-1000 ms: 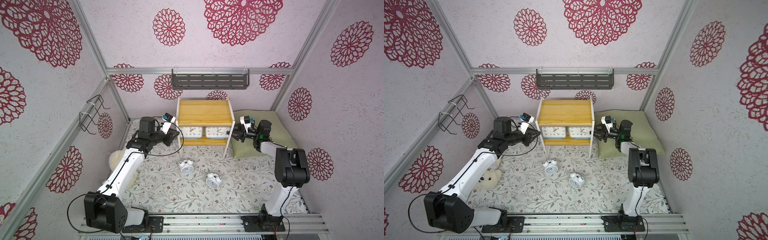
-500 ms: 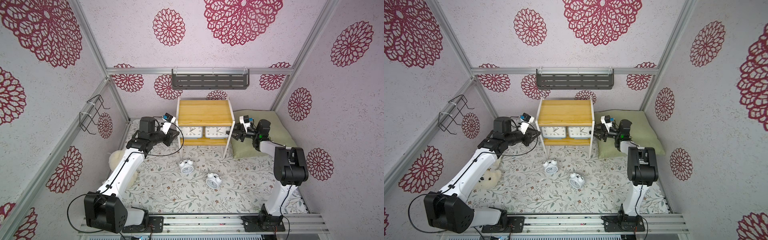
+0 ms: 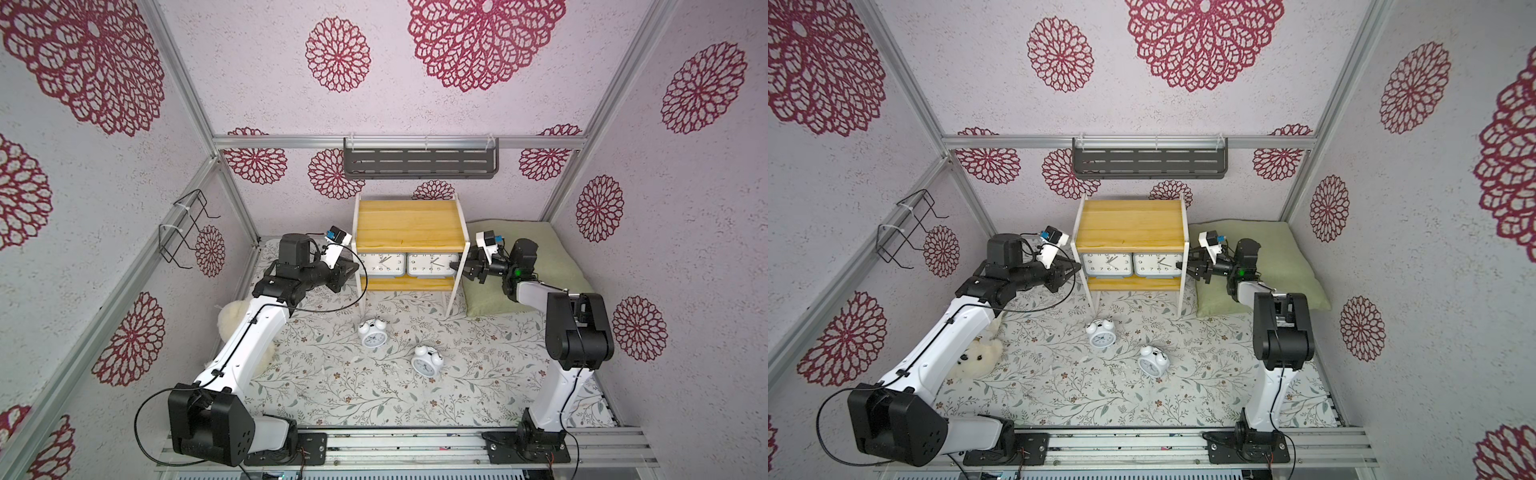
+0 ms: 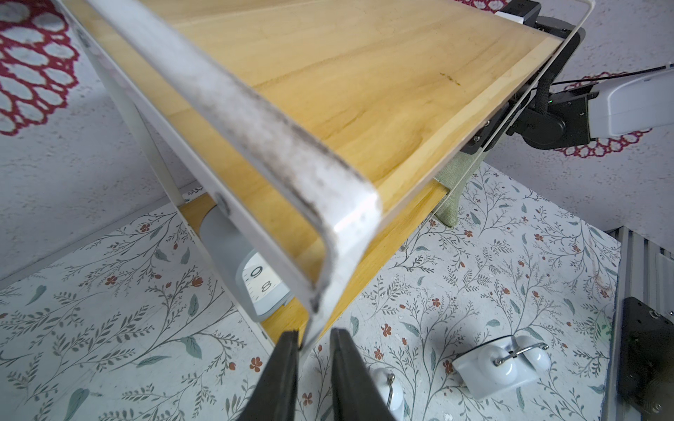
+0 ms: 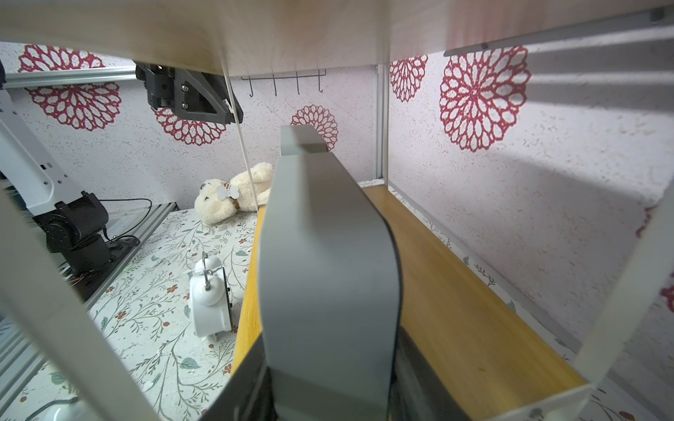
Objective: Place the alarm clocks on the shelf by style
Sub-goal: Place the alarm on the shelf.
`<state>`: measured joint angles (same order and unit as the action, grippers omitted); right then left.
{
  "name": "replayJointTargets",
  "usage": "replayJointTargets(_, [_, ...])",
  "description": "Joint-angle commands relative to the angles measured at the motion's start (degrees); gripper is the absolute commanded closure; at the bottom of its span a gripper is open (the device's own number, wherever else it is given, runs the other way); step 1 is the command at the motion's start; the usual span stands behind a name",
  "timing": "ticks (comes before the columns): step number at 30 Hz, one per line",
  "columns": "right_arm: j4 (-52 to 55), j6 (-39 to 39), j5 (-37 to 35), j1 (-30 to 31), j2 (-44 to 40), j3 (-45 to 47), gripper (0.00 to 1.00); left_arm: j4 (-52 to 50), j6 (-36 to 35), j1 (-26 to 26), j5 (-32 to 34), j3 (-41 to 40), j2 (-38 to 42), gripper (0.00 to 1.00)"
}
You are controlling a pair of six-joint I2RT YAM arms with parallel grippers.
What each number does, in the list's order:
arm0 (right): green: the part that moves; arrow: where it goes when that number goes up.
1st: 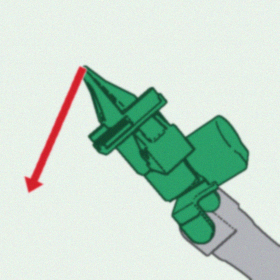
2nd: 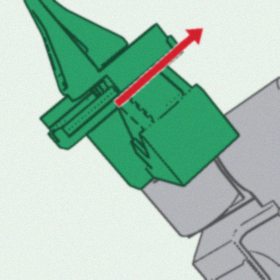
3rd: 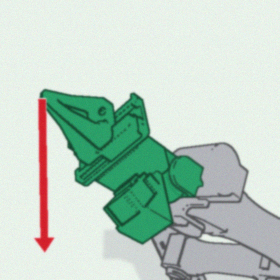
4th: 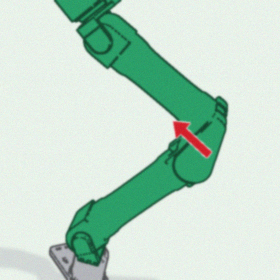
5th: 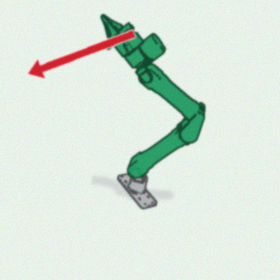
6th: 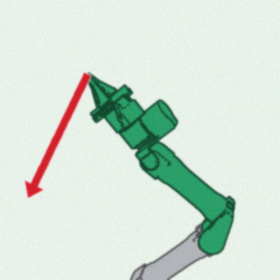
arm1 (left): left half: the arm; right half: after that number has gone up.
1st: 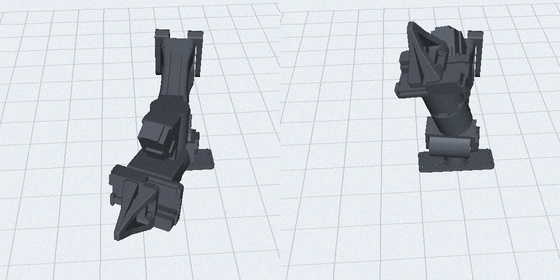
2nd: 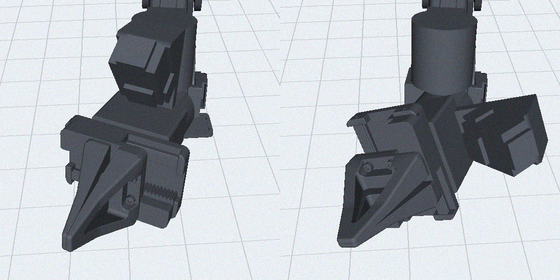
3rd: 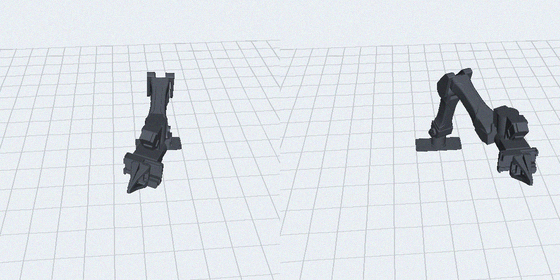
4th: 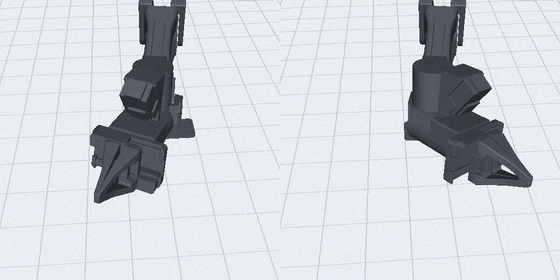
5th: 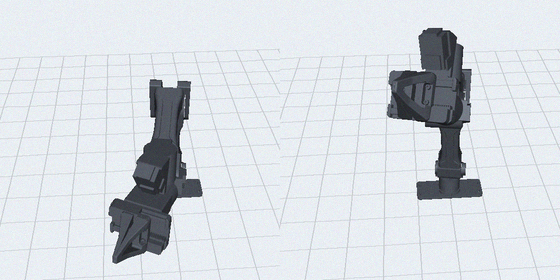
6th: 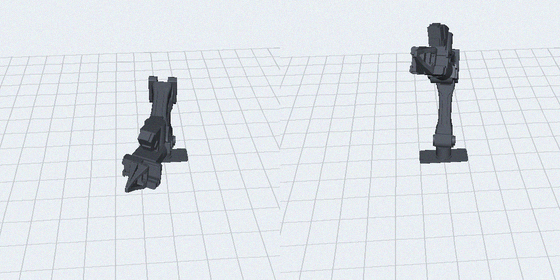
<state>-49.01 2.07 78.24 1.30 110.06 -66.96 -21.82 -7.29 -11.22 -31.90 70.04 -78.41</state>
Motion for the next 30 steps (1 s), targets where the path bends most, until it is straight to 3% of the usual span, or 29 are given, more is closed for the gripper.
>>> replayJointTargets(1, [-1.8, 0.5, 0.7, 0.4, 0.1, -1.5, 0.50, -1.0, -0.5, 0.2, -0.9, 1.7, -0.1, 0.76])
replayJointTargets(4, [-1.8, 0.6, 0.6, 0.4, 0.0, -1.6, 0.41, -1.0, -0.5, 0.2, -0.9, 1.7, 0.0, 0.76])
replayJointTargets(9, [-1.8, 0.7, 0.6, 0.6, -0.2, -1.7, 0.35, -1.0, -0.6, 0.3, -1.1, 1.7, 0.0, 0.76])
replayJointTargets(20, [-0.9, 1.0, 1.8, 1.1, 0.9, -3.5, 0.51, -1.4, -0.9, 0.2, -1.2, 1.9, 0.1, 0.75])
replayJointTargets(30, [-0.6, 1.3, 2.5, 1.3, 1.4, -4.1, 0.55, -1.5, -0.9, 0.2, -1.3, 1.9, 0.0, 0.75])
